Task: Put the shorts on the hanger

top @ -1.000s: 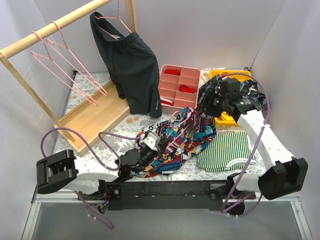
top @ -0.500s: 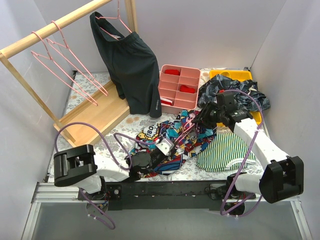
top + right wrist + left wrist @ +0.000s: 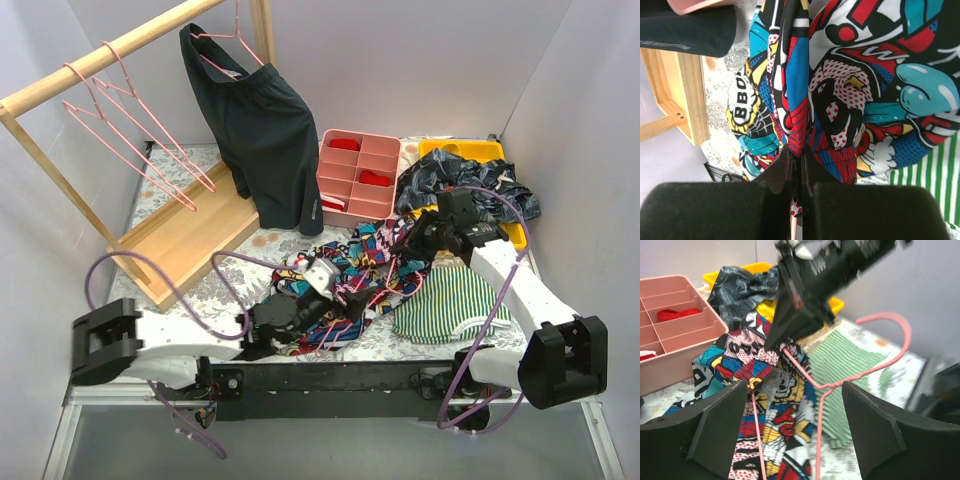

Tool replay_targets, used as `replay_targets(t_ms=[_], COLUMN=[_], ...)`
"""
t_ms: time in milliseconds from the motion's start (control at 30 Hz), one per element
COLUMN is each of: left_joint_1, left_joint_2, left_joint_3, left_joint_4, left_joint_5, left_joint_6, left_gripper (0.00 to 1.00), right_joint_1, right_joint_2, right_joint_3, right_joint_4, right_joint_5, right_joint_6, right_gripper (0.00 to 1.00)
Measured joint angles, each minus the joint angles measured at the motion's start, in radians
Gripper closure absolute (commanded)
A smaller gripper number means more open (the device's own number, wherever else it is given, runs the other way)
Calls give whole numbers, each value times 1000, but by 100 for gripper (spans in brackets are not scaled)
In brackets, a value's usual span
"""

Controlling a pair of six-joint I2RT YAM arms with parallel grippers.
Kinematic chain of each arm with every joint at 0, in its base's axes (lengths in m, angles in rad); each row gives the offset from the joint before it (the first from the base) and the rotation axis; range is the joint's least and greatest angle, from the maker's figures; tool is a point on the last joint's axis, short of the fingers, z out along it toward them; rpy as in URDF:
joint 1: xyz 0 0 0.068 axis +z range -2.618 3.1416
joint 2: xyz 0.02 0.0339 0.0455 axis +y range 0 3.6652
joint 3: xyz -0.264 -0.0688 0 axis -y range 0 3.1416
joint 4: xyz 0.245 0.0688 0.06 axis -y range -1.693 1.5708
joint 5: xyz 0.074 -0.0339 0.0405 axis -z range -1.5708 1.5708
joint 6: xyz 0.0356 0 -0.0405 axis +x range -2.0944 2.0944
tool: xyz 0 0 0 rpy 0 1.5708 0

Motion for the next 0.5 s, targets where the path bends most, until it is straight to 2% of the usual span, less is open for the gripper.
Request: replay_targets(t_ms=[167, 233, 300, 500], left_joint_1=[9, 27, 48, 72], left_joint_2=[-302, -329, -280, -18], left_joint_3=[5, 40, 103, 238], left_joint_4=[-330, -488, -671, -1094], left_joint_5=[-27, -35, -26, 51], left_joint_6=[-204, -280, -358, -511], left_gripper=[28, 31, 39, 42], right_joint_1=[-15, -15, -16, -16], right_joint_2=[-25, -38, -57, -129], right_joint_3=[2, 2, 2, 2], right_joint_4=[-54, -74, -90, -127], right_joint_5=[10, 17, 22, 53], right_joint_6=[-19, -23, -27, -41], right_gripper=[99, 99, 99, 99])
